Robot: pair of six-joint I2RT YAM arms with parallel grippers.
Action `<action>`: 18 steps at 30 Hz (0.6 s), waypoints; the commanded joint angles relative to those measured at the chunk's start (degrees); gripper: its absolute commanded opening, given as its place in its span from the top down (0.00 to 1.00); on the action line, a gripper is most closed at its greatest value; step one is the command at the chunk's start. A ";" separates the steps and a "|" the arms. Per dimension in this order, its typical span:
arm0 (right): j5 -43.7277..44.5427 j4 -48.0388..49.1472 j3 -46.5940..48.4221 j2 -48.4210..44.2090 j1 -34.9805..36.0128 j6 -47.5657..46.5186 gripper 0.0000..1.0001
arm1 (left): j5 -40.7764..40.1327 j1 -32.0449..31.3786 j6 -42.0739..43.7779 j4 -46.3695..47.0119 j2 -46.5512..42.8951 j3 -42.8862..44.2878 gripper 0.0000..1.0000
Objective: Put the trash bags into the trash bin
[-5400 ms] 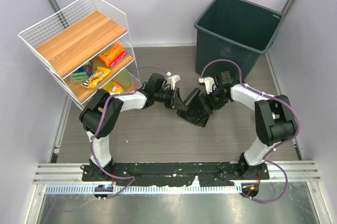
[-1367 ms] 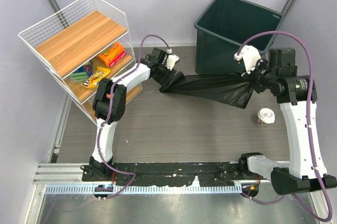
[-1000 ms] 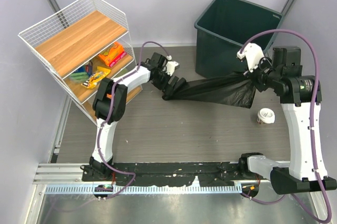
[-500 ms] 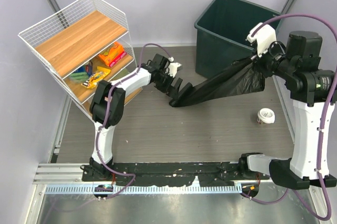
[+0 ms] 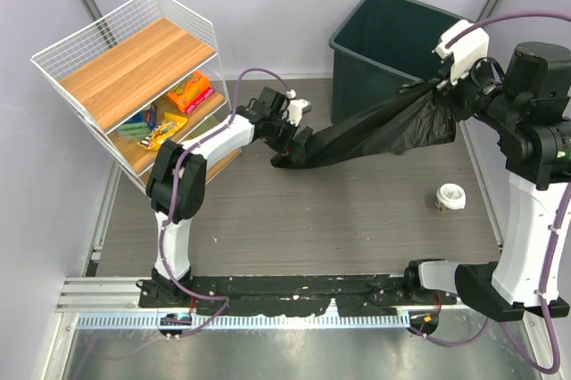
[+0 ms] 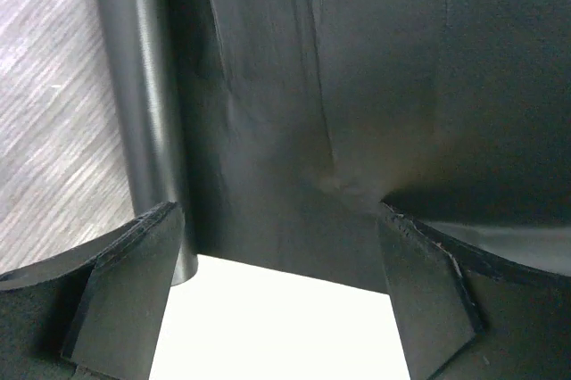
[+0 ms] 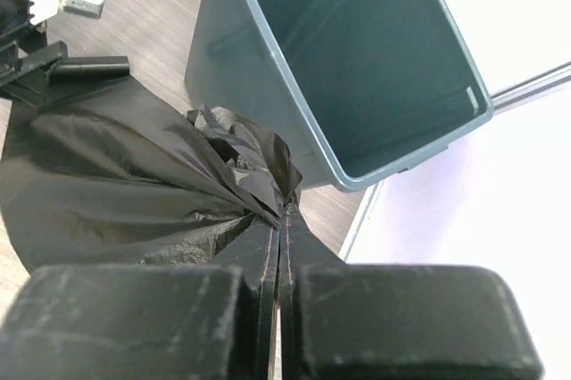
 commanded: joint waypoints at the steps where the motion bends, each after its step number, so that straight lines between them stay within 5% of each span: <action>1: 0.77 0.82 3.67 -0.22 -0.15 1.41 0.99 | -6.92 -0.42 3.21 3.80 0.40 1.97 0.08; 10: 2.71 0.12 2.89 -0.48 -0.24 0.44 0.99 | -15.89 -0.16 8.66 8.89 3.31 1.27 0.08; 18: -0.19 5.48 -12.58 -4.26 -0.24 1.93 0.99 | -18.36 2.39 9.81 13.39 1.55 0.74 0.08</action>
